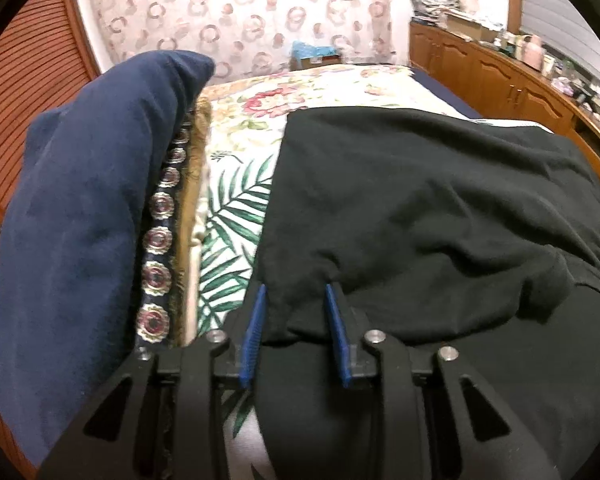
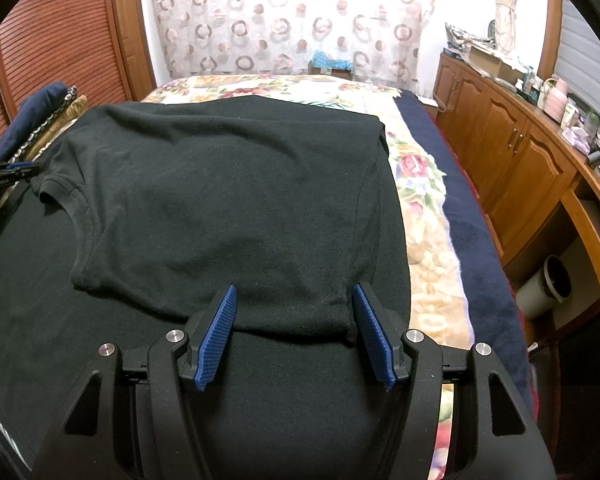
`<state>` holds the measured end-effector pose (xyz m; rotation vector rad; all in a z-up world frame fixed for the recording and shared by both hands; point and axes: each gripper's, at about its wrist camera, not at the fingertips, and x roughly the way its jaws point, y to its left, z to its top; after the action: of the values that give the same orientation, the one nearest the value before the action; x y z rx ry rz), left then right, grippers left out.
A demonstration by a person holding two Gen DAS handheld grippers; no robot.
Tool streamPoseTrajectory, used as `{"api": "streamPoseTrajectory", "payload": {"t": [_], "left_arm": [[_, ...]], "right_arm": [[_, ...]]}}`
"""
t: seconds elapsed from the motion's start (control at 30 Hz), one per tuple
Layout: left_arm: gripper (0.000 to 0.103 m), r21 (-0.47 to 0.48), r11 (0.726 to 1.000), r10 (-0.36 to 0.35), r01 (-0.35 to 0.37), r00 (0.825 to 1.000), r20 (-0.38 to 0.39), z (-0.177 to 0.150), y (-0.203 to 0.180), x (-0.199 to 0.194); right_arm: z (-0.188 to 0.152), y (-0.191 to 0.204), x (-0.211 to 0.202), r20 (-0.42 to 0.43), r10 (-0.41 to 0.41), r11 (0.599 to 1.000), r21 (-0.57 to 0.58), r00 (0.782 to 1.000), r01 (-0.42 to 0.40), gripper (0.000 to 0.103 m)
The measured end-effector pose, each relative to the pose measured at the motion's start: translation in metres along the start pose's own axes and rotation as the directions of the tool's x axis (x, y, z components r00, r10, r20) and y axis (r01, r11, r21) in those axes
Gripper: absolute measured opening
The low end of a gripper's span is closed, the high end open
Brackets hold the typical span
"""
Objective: Fold small clothes
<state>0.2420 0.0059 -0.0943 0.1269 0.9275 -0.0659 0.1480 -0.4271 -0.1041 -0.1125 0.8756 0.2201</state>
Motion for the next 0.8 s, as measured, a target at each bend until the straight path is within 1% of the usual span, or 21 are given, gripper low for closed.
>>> {"api": "streamPoseTrajectory", "payload": {"t": [0.03, 0.07, 0.1, 0.13, 0.17, 0.2, 0.27, 0.3, 0.47, 0.57, 0.67, 0.8], "left_arm": [[0.015, 0.002, 1.0, -0.011, 0.011, 1.0, 0.001, -0.001, 0.0, -0.001], [0.009, 0.007, 1.0, -0.007, 0.007, 1.0, 0.004, -0.001, -0.002, -0.002], [0.004, 0.016, 1.0, -0.003, 0.003, 1.0, 0.009, -0.001, -0.002, -0.003], [0.003, 0.023, 1.0, -0.012, 0.012, 1.0, 0.017, -0.001, -0.003, -0.006], [0.002, 0.026, 1.0, -0.018, 0.017, 1.0, 0.019, -0.001, -0.003, -0.007], [0.002, 0.029, 0.999, -0.021, 0.02, 0.999, 0.028, -0.001, -0.004, -0.011], [0.001, 0.025, 0.999, -0.034, 0.033, 0.998, 0.056, -0.001, -0.004, -0.022], [0.001, 0.021, 0.999, -0.044, 0.043, 0.997, 0.069, 0.0, -0.003, -0.027], [0.001, 0.021, 0.997, -0.071, 0.069, 0.988, 0.138, 0.005, -0.004, -0.057], [0.001, 0.02, 0.997, -0.083, 0.08, 0.98, 0.18, 0.007, -0.003, -0.074], [0.001, 0.024, 0.996, -0.093, 0.09, 0.973, 0.212, 0.01, -0.002, -0.089], [0.001, 0.022, 0.992, -0.128, 0.127, 0.958, 0.257, 0.0, -0.002, -0.116]], "right_arm": [[0.0, 0.0, 0.0, 0.0, 0.0, 1.0, -0.002, 1.0, 0.0, 0.06], [0.0, 0.0, 0.0, 0.002, 0.002, 1.0, -0.004, 1.0, -0.002, 0.053], [0.001, 0.001, 0.0, 0.003, 0.001, 1.0, -0.006, 1.0, -0.001, 0.051], [0.002, 0.002, 0.0, 0.005, -0.002, 1.0, -0.01, 1.0, 0.002, 0.045], [0.002, 0.002, 0.0, 0.01, -0.003, 1.0, -0.018, 1.0, 0.003, 0.037], [0.003, 0.002, -0.001, 0.013, 0.0, 1.0, -0.024, 1.0, 0.0, 0.032], [0.004, 0.003, -0.002, 0.019, 0.007, 1.0, -0.031, 1.0, -0.007, 0.013], [0.005, 0.003, -0.004, 0.029, 0.018, 0.999, -0.037, 0.999, -0.017, 0.011], [0.015, 0.009, -0.025, 0.1, 0.033, 0.998, -0.056, 0.994, -0.027, 0.007], [0.023, 0.009, -0.044, 0.162, 0.037, 0.998, -0.047, 0.986, -0.03, 0.006], [0.03, 0.008, -0.059, 0.197, 0.024, 0.999, -0.045, 0.98, -0.016, 0.006], [0.036, 0.005, -0.078, 0.233, 0.015, 0.999, -0.037, 0.972, -0.007, 0.006]]}}
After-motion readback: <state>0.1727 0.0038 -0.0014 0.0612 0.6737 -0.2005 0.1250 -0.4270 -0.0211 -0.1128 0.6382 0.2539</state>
